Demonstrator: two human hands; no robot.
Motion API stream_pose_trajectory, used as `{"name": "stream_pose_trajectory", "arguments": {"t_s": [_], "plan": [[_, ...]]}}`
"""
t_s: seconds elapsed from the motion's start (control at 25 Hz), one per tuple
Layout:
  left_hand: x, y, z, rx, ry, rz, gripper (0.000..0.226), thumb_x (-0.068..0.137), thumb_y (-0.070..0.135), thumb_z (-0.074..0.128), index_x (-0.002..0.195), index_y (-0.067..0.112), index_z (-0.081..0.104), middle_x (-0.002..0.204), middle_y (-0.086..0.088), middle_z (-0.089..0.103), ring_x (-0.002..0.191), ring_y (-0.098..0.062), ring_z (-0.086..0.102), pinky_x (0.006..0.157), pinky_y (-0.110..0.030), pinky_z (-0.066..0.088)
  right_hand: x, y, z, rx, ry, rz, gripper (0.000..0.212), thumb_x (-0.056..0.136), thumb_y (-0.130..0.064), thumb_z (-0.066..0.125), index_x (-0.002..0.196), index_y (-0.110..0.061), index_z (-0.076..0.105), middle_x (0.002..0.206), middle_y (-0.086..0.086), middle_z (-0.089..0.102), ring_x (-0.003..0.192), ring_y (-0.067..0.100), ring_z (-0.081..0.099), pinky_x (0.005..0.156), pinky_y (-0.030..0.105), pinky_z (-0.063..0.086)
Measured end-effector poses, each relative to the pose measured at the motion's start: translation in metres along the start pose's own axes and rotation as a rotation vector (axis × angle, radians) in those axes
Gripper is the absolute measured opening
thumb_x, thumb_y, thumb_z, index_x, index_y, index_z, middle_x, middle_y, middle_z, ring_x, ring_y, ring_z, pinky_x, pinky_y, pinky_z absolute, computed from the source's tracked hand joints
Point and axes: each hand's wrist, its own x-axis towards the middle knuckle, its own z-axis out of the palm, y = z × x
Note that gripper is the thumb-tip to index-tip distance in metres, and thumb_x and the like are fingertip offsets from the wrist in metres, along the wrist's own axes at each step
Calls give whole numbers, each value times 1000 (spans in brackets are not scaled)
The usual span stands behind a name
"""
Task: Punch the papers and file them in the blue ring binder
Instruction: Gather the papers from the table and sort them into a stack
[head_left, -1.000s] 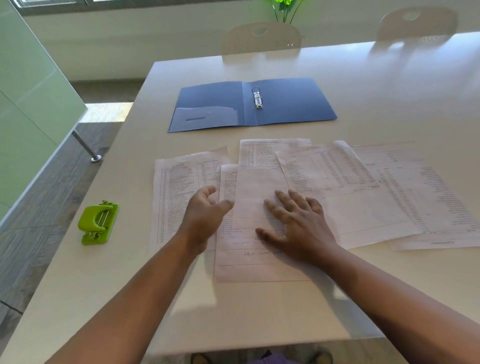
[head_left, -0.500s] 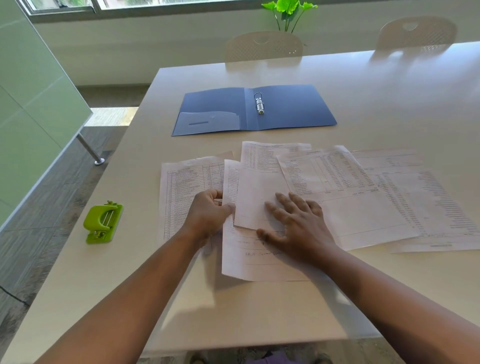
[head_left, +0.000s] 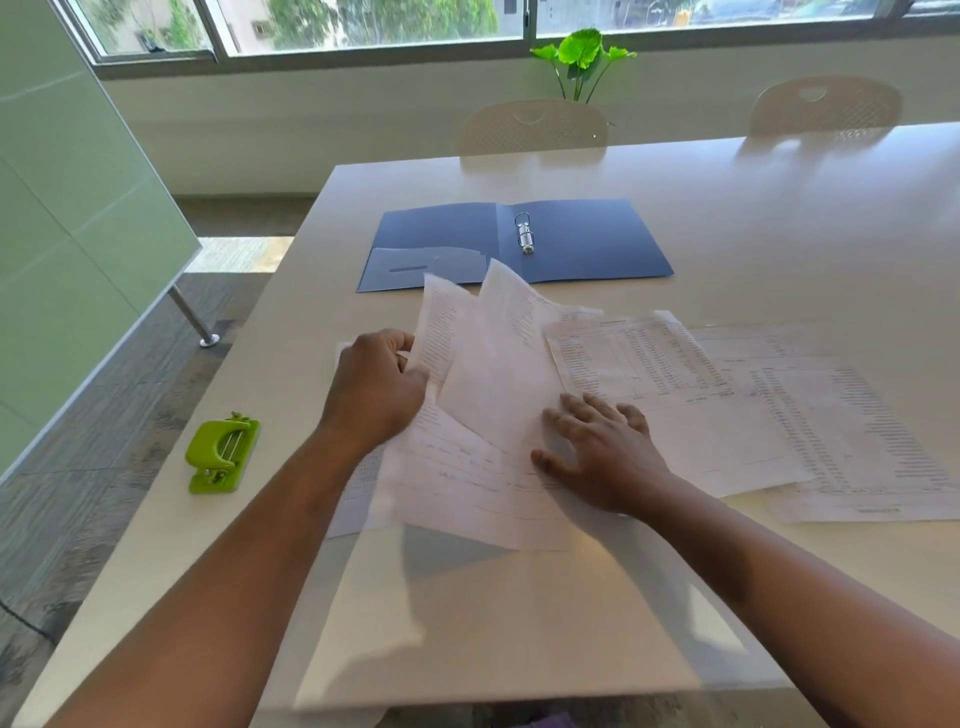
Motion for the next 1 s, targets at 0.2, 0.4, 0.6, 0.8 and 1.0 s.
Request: {"name": "stream_pose_trajectory", "arguments": {"t_s": [0.2,0.4,0.6,0.8,1.0], "plan": [[5,19,-37,144,158,128,31,92,11,67,122,8,70,114,-13,76,103,-30,71,83,-26,46,5,-3,-4,-9,1,9,73,96,-71,33,156,-31,32,169,-1,20,156,22,15,121,53,12],[13,25,-67,224,235,190,27,92,14,67,119,13,71,109,-13,77,101,-35,69,86,-34,50,9,-8,-10,2,22,1,67,96,-64,40,152,-27,40,166,-1,29,155,22,21,120,52,16],[9,30,-91,287,267,272,31,95,16,65,126,17,69,109,-14,76,96,-39,67,87,-42,53,9,-17,-12,7,40,-3,58,96,-55,43,143,-21,49,159,3,40,149,23,31,117,46,21],[2,36,-105,250,263,316,31,96,16,64,126,19,71,104,-10,78,88,-33,66,82,-33,47,12,-28,-17,84,90,-44,61,95,-49,49,147,-17,48,159,4,42,149,23,33,120,46,22],[-3,39,-106,132,244,296,28,94,16,68,121,21,73,93,-1,78,86,-23,68,83,-28,47,19,-60,-26,1032,-24,9,75,94,-48,64,155,-14,36,149,3,55,135,20,53,115,46,41]]}}
